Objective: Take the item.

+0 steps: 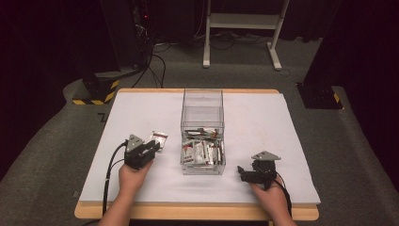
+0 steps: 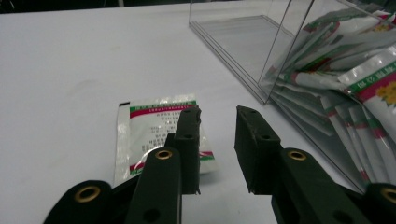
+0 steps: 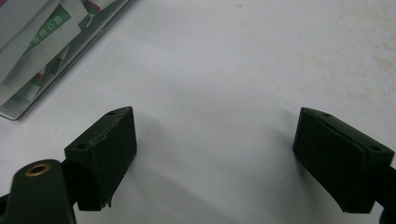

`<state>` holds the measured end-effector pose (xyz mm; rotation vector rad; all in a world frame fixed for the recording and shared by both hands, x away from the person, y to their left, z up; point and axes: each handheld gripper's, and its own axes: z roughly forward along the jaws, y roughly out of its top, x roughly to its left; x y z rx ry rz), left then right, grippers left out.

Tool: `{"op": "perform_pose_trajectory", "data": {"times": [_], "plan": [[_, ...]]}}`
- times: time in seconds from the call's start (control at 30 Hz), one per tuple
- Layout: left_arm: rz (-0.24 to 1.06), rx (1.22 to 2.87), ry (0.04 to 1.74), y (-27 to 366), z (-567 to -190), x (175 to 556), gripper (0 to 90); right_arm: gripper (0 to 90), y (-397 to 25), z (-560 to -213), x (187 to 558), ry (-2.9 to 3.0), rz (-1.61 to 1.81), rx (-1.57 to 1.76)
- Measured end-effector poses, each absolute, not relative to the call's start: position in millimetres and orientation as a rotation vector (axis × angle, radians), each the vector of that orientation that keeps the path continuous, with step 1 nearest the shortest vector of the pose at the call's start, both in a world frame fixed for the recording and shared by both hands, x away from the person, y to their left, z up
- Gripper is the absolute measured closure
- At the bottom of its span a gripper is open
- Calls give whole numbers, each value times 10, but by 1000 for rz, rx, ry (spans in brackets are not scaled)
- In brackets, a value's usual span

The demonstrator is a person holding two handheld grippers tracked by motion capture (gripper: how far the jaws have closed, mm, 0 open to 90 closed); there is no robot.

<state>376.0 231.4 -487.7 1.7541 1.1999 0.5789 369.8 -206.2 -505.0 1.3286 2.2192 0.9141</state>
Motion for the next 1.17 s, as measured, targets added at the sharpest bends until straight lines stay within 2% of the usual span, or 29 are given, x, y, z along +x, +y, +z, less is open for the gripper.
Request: {"op": "perform_pose_trajectory", "data": {"times": [0.57,0.77,1.17], "plan": [[582,1919,1225,2373,-5032,3376,572,134,-2061,-5050,3695,2218,915,1329],[556,2006,1206,2310,-5075,3371,398,133,-2060,-5050,3694,2218,914,1328],[547,2010,1202,2310,-5077,3376,380,133,-2059,-5050,3695,2218,913,1328]]}}
